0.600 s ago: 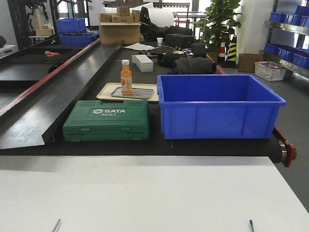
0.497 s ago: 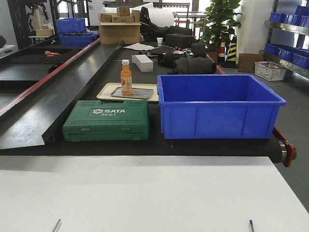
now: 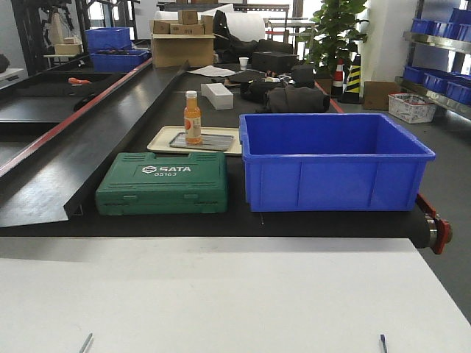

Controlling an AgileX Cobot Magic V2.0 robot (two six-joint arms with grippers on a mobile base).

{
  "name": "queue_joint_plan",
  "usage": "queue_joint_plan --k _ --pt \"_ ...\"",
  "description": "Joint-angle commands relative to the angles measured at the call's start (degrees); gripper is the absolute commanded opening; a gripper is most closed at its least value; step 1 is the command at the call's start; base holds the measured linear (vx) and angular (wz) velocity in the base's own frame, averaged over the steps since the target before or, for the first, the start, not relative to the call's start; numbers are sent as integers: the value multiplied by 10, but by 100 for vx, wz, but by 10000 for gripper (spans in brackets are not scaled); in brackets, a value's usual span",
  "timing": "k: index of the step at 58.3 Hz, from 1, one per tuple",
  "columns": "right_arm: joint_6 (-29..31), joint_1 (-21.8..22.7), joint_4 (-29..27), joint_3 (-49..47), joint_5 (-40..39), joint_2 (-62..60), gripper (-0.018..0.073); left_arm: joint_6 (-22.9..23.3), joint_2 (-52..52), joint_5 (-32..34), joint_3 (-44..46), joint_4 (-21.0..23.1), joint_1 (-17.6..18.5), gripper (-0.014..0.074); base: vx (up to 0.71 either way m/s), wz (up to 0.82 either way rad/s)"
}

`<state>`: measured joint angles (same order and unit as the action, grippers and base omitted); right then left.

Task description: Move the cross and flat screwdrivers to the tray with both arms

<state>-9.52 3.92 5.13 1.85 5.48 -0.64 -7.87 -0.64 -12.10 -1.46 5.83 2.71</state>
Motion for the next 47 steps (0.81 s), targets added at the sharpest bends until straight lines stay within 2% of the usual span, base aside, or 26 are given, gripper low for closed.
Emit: queue_joint_plan --k 1,7,21,35,40,47 --pt "4 3 1 8 -48 -7 -8 3 -4 50 -18 3 3 2 0 0" --pt "4 3 1 8 -49 -7 -8 3 -4 55 -18 3 3 2 0 0" --pt "4 3 1 8 -64 -7 -8 3 -4 117 -18 3 3 2 0 0" --pt "6 3 1 0 -191 -7 -8 6 -4 268 -4 3 3 2 0 0" --pt "6 3 1 -47 -169 -2 -8 14 -4 252 40 3 3 2 0 0" --pt "7 3 2 -177 -68 45 -8 14 31 157 161 3 3 2 0 0"
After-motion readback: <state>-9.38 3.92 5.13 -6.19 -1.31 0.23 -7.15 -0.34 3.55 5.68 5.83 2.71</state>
